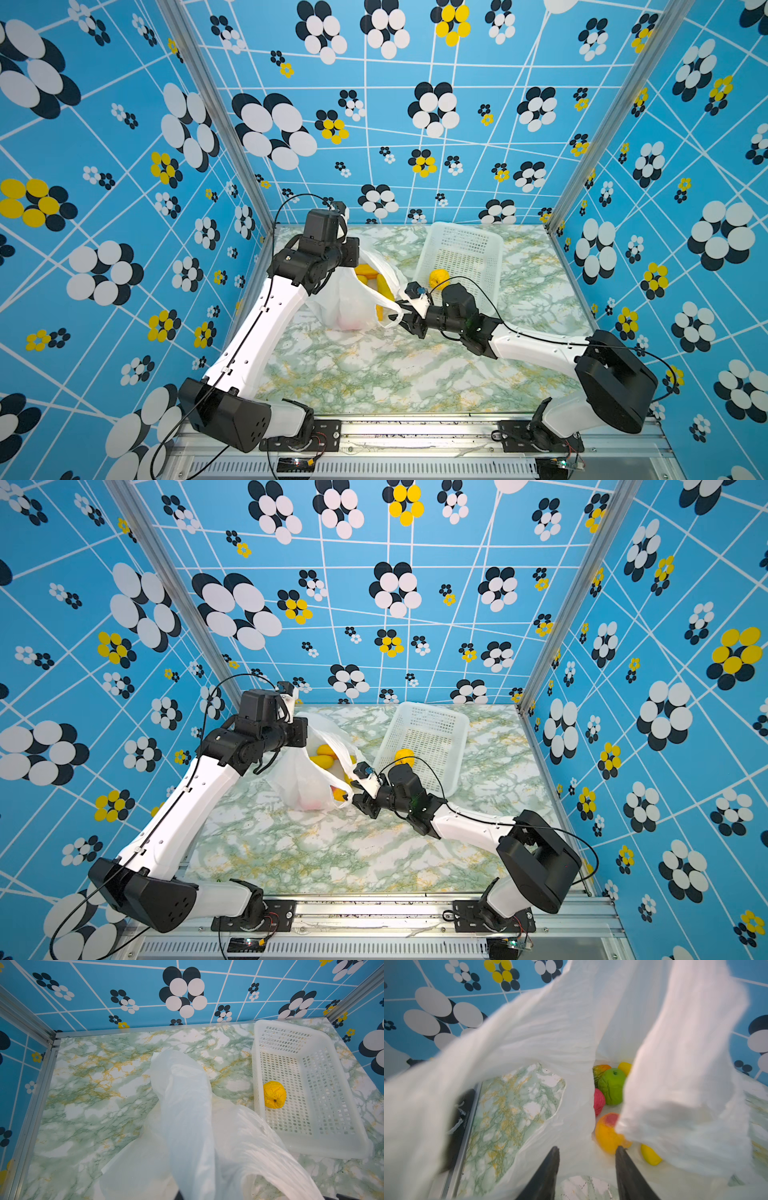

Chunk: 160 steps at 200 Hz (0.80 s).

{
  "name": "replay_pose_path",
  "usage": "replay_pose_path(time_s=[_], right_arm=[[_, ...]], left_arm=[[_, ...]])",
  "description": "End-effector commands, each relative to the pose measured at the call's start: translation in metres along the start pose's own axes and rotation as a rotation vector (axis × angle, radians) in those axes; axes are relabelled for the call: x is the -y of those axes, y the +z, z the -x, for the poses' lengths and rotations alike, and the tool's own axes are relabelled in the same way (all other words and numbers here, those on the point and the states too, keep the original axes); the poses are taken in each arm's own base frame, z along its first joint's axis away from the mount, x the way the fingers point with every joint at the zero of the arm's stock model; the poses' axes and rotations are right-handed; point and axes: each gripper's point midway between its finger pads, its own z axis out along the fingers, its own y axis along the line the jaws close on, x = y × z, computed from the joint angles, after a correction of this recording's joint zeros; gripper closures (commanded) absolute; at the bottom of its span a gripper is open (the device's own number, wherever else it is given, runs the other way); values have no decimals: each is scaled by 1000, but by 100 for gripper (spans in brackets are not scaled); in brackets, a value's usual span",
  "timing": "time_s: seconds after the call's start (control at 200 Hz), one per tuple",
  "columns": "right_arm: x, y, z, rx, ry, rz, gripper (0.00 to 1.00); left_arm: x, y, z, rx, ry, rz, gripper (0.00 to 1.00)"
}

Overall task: Untie the knot of the plastic bag and take out the fruit
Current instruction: 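Move the right gripper back over the bag mouth toward the remaining fruit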

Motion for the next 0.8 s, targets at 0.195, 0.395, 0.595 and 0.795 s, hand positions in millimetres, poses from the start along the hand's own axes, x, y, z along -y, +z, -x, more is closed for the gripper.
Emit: replay_pose_path(time_s=[0.195,0.395,0.595,0.795], right_arm=[[-13,2,7,11,-94,44,26],[19,31,-2,-28,-40,-82,60],[49,62,-21,-79,29,-188,76],[33,91,-29,-89,80,-57,57]], left_arm=[[-3,-11,8,35,8,6,100],[-4,-13,9,41,8,8,100],[-3,-13,8,41,7,4,100],[-4,-11,8,38,9,7,100]])
